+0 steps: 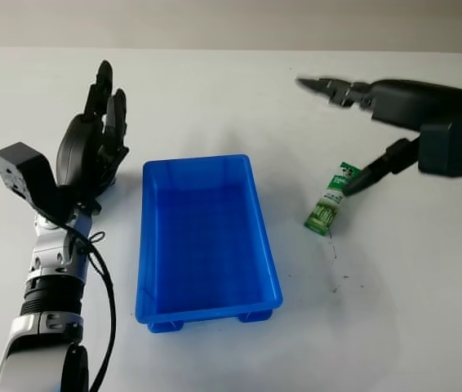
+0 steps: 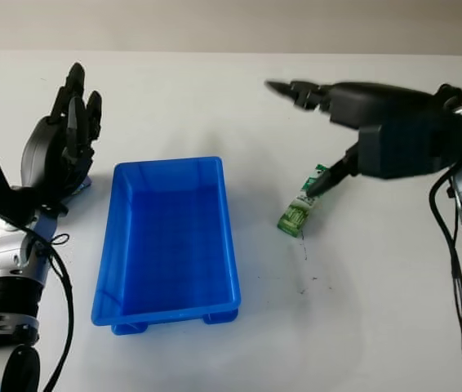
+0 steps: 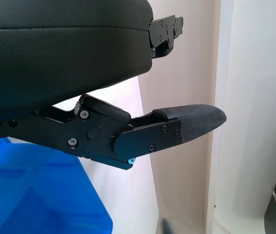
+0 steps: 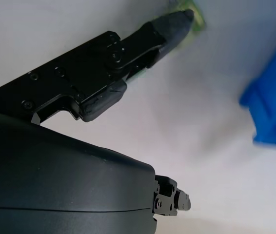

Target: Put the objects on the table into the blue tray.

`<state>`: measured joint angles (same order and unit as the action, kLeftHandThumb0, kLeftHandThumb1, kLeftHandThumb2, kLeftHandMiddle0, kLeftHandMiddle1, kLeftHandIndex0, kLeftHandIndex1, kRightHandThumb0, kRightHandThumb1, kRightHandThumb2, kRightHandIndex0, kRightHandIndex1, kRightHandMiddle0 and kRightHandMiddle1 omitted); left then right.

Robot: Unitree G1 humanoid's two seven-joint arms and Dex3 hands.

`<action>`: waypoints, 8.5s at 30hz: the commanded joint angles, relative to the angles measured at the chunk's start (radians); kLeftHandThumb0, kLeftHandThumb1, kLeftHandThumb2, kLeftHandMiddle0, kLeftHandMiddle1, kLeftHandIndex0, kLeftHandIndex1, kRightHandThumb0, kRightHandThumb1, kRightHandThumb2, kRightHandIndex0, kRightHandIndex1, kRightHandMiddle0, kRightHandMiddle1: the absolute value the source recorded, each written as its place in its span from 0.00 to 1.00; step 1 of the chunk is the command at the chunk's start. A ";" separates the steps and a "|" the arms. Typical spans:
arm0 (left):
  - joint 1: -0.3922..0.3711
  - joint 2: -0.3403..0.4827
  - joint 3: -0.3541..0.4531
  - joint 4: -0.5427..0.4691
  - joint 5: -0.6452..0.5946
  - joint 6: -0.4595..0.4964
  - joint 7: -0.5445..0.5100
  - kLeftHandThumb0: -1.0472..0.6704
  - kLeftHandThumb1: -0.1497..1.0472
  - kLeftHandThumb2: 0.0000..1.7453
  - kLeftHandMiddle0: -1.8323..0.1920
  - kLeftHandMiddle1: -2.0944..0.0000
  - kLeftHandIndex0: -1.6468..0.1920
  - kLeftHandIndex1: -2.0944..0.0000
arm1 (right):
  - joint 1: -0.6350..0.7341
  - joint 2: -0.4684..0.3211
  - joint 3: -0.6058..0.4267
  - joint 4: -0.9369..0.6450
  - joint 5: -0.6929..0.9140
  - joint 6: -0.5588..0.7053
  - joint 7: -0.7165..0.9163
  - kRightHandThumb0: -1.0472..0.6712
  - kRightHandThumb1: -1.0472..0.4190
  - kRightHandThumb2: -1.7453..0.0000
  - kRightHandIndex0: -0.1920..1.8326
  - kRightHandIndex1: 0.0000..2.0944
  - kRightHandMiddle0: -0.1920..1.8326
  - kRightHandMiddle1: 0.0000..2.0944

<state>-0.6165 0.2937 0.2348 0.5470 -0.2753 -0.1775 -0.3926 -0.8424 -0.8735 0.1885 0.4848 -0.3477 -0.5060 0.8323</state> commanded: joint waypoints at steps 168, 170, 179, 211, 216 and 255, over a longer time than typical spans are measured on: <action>0.154 0.480 -0.072 -0.885 0.491 0.806 0.054 0.13 0.98 0.04 0.99 0.98 0.98 0.98 | 0.250 0.558 -0.353 -0.026 0.425 0.544 -0.670 0.18 0.00 0.58 0.00 0.00 0.00 0.00; 0.163 0.490 -0.092 -0.883 0.517 0.840 0.045 0.11 0.98 0.03 0.99 0.98 0.98 0.98 | 0.251 0.559 -0.354 -0.029 0.428 0.541 -0.670 0.18 0.00 0.58 0.00 0.00 0.00 0.00; 0.218 0.418 -0.295 -0.863 0.738 0.945 0.155 0.07 1.00 0.10 0.96 0.98 0.99 0.99 | 0.242 0.557 -0.357 -0.023 0.434 0.549 -0.667 0.20 0.00 0.58 0.00 0.00 0.00 0.00; 0.030 0.426 -0.838 -0.402 1.475 1.091 -0.401 0.30 0.98 0.05 0.87 0.02 0.73 0.90 | 0.228 0.534 -0.392 0.015 0.468 0.507 -0.613 0.19 0.00 0.61 0.00 0.00 0.00 0.00; 0.054 0.391 -0.779 -0.429 1.520 1.054 -0.344 0.33 1.00 0.09 0.72 0.00 0.69 0.77 | 0.225 0.533 -0.393 0.015 0.472 0.509 -0.611 0.18 0.00 0.61 0.00 0.00 0.00 0.00; 0.072 0.243 -0.407 -0.798 1.456 0.582 0.389 0.34 1.00 0.18 0.38 0.00 0.62 0.00 | 0.234 0.538 -0.385 -0.025 0.487 0.537 -0.590 0.21 0.00 0.60 0.00 0.00 0.00 0.00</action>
<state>-0.5504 0.5419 -0.2012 -0.2138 1.2087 0.4259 -0.0216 -0.6071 -0.3305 -0.1938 0.4765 0.1328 0.0293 0.2408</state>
